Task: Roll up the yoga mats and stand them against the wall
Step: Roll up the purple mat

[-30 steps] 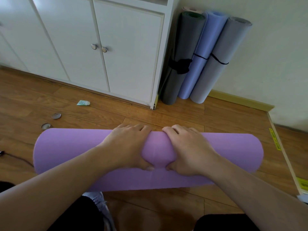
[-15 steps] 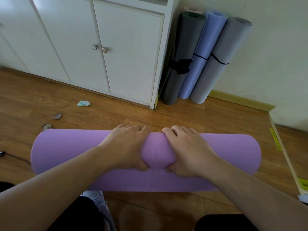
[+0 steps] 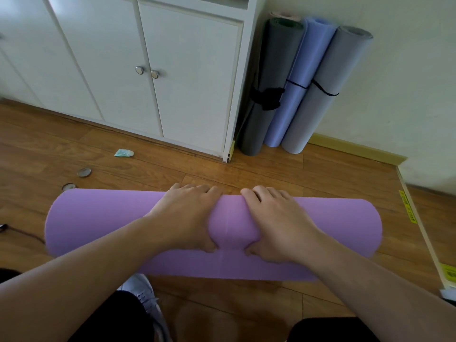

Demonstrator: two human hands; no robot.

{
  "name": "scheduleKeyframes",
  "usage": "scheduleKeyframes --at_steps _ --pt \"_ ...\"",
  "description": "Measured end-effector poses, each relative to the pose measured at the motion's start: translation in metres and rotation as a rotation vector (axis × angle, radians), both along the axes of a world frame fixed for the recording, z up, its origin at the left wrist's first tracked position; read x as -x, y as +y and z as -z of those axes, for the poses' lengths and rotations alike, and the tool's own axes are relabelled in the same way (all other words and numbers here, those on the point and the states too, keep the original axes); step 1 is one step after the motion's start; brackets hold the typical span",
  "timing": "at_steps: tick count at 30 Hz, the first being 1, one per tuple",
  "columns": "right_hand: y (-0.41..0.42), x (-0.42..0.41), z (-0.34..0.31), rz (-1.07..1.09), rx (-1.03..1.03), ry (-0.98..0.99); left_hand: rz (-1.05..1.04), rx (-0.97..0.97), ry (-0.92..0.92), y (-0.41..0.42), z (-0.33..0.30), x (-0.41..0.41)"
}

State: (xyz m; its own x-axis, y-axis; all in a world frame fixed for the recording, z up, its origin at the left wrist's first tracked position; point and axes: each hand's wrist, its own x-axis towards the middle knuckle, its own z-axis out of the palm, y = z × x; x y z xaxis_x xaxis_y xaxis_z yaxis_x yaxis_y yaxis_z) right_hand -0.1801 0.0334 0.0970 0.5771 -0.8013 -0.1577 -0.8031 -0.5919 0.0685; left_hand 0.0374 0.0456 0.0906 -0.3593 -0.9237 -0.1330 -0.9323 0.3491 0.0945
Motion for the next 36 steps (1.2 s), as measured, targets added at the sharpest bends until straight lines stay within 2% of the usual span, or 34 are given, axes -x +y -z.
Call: scheduleKeyframes --at_steps 8,14,18,25,31,36 --pt "-0.006 0.005 -0.003 0.044 -0.099 -0.073 0.074 0.088 -0.150 0.008 0.008 0.013" --pt "0.000 0.005 -0.003 0.011 -0.057 -0.017 0.019 0.032 0.005 -0.001 -0.001 0.004" --pt "-0.001 0.001 0.001 -0.004 -0.011 -0.051 0.019 -0.012 0.023 -0.001 -0.003 0.001" --pt "-0.007 0.006 -0.004 0.027 -0.091 -0.120 0.074 0.098 -0.145 0.007 0.005 0.011" --pt "0.001 0.004 -0.002 -0.056 0.008 -0.032 -0.019 0.029 0.011 -0.004 -0.003 0.002" --pt "-0.004 0.002 0.002 -0.078 0.040 -0.039 -0.017 -0.014 0.016 0.001 -0.006 0.004"
